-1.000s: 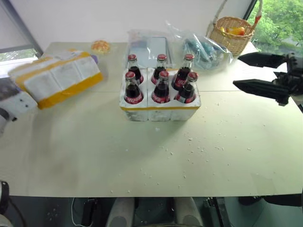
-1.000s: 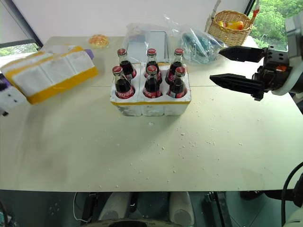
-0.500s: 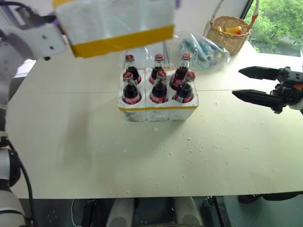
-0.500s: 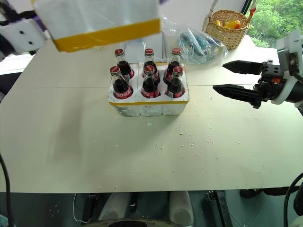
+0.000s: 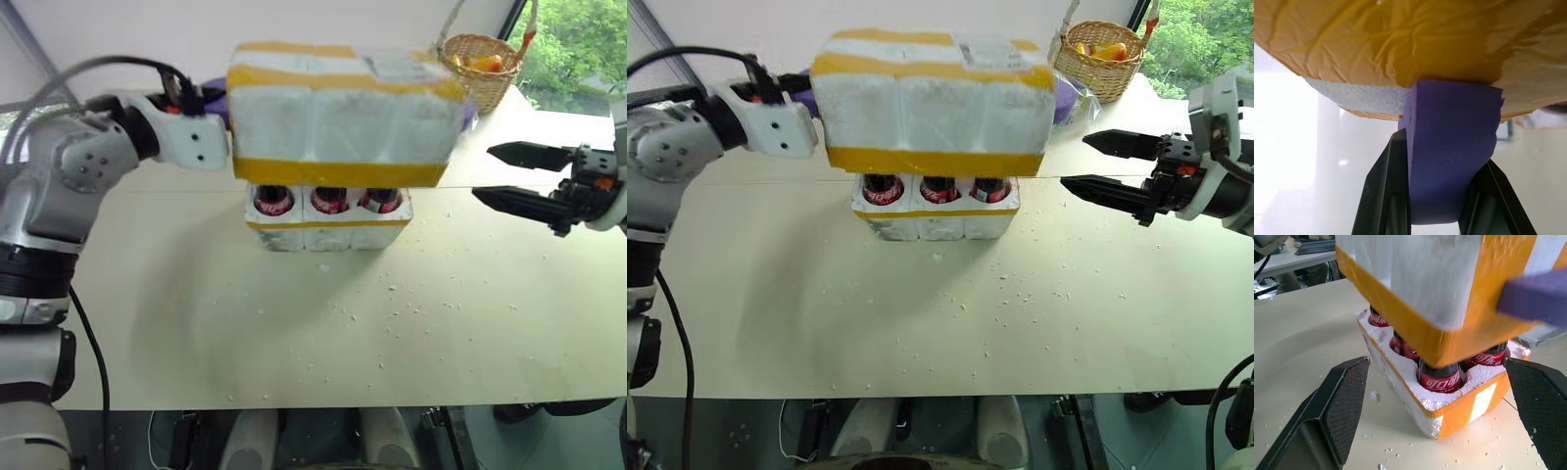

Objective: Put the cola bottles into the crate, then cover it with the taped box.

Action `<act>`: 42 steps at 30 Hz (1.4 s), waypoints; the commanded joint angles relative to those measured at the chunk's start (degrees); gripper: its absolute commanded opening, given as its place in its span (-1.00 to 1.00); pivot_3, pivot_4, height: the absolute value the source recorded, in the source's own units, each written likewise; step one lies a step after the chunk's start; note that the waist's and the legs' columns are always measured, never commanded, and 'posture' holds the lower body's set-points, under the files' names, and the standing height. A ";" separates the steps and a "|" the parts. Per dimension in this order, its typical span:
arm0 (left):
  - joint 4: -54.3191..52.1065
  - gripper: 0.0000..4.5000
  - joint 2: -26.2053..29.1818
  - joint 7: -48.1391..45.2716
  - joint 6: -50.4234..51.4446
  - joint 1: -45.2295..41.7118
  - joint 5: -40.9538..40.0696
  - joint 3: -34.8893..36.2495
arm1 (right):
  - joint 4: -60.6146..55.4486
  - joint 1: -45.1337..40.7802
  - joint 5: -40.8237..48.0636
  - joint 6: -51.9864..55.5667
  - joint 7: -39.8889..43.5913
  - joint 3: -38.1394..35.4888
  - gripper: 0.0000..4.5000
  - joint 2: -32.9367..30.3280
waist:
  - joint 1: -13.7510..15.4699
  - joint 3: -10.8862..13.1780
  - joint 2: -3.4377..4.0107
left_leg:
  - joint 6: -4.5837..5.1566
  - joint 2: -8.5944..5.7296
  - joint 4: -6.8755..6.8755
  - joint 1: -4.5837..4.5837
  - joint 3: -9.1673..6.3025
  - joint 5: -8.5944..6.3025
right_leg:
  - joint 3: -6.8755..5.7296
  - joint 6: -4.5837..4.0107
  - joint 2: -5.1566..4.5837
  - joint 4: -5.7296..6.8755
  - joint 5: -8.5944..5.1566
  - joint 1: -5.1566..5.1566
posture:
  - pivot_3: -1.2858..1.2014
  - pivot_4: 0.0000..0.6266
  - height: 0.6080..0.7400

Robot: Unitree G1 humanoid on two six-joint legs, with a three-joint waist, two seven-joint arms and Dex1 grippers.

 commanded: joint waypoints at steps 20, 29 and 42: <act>-18.85 0.73 7.61 -6.49 5.32 26.98 -9.28 16.01 | -1.40 -1.10 0.73 -0.07 -1.21 -0.30 1.00 -0.03 | -0.08 0.00 0.01 | 0.01 0.04 -0.02 0.03 0.01 -0.01 | 0.04 -0.01 0.01 -0.02 0.00 0.01 | 0.03 -0.52 0.96; -20.59 0.73 6.72 -23.05 53.84 33.04 -61.49 36.17 | 3.65 0.74 -4.29 -4.19 4.68 1.82 1.00 -1.62 | -0.23 0.01 0.02 | 0.01 0.11 -0.02 0.05 0.03 -0.01 | 0.04 -0.02 0.05 -0.04 -0.01 0.03 | 0.03 -0.52 0.96; -7.56 0.73 15.63 -33.17 72.39 24.57 -75.78 36.97 | 9.99 9.35 -9.27 -13.13 12.38 0.19 1.00 -1.01 | -0.22 0.02 0.05 | 0.00 0.21 -0.08 0.29 0.17 -0.01 | 0.18 -0.06 0.23 -0.03 -0.01 0.11 | 0.03 -0.52 0.96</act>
